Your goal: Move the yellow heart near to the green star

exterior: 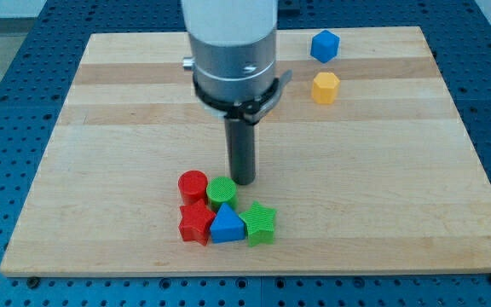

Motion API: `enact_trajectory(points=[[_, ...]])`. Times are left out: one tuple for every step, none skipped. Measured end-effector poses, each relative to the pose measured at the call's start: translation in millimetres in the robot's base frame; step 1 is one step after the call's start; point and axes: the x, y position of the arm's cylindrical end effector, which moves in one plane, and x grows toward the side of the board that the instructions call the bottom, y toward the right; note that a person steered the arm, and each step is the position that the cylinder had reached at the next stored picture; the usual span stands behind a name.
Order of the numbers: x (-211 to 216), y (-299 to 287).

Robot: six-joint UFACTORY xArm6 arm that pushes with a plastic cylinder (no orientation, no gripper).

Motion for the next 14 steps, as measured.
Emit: enact_trajectory(points=[[-49.8, -0.4], [-70.6, -36.3], [-107.9, -49.9], [-156.3, -24.0], [-161.4, 35.2], [-109.0, 64.2], [-51.0, 65.0], [-85.4, 68.4], [-142.3, 68.3], [-138.4, 31.2], [-65.4, 24.8], [-22.0, 34.2], [-39.8, 31.1], [-63.1, 54.8]])
